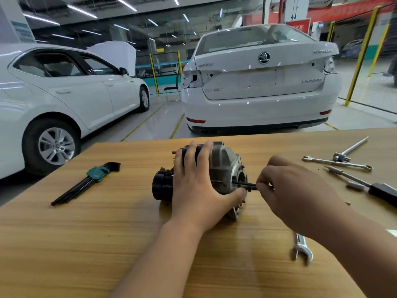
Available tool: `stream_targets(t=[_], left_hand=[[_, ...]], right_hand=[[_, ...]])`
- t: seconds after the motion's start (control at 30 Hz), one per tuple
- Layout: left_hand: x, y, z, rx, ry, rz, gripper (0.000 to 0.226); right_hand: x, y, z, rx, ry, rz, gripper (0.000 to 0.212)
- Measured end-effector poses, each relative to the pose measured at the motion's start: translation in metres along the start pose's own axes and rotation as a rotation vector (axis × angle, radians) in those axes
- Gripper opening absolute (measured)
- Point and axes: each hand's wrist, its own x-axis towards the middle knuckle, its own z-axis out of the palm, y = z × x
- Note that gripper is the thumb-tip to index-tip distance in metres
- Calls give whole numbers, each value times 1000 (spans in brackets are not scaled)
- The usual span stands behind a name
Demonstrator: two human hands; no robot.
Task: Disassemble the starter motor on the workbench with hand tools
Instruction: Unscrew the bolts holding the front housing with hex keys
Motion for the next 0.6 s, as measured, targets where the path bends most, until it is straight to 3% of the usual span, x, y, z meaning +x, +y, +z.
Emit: stream_targets(t=[0.13,0.27,0.43,0.6], left_hand=[[2,-15,-10,-40,-62,11,127],[-2,-9,-2,-7,-43,-104,137],[-14,14,24,-3,70,-311,128],[-13,14,26,12,107,-262,112]], right_hand=[[1,1,0,44,14,-20,19],[5,4,-1,103,5,-41,17],[7,9,-1,153,-2,-72,15],[3,18,-1,207,-9,-21,21]])
